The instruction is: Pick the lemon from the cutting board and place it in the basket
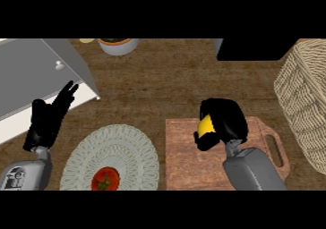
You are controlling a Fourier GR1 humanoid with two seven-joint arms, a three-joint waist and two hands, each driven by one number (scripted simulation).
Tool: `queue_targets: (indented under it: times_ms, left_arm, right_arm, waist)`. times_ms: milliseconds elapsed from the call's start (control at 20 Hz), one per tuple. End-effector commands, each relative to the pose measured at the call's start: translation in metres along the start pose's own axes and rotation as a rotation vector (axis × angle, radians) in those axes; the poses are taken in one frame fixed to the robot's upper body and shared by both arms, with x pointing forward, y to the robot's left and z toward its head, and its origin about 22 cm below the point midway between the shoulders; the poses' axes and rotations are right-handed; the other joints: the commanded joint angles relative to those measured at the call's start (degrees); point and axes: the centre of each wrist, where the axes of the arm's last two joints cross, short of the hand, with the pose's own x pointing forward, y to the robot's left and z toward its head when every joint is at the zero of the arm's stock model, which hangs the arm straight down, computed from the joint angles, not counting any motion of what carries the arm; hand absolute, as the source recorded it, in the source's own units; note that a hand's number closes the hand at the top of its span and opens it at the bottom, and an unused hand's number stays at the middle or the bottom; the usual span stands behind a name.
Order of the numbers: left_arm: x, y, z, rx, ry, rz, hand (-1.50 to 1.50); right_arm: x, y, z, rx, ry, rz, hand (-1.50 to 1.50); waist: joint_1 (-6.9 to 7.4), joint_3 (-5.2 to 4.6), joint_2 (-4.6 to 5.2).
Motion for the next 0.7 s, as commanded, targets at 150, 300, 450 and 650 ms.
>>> queue_targets:
  times_ms: [150, 300, 450, 650]
  left_arm:
    - [0.008, -0.002, -0.005, 0.018, -0.012, -0.009, 0.00]
    - [-0.007, 0.010, 0.002, -0.006, 0.014, 0.000, 0.00]
    - [-0.005, -0.011, 0.000, -0.011, 0.003, 0.001, 0.00]
    - [0.007, -0.003, -0.015, 0.011, -0.004, 0.002, 0.00]
  right_arm:
    - [0.030, -0.083, 0.034, -0.211, -0.090, -0.393, 1.50]
    - [0.029, -0.116, 0.064, -0.310, -0.076, -0.429, 1.50]
    - [0.039, -0.166, 0.083, -0.392, -0.060, -0.410, 1.50]
    - [0.054, -0.213, 0.086, -0.443, -0.015, -0.429, 1.50]
  waist:
    - [-0.80, -0.08, -0.09]
    - [-0.62, -0.13, 0.01]
    - [-0.33, -0.15, 0.14]
    - [0.09, -0.15, 0.36]
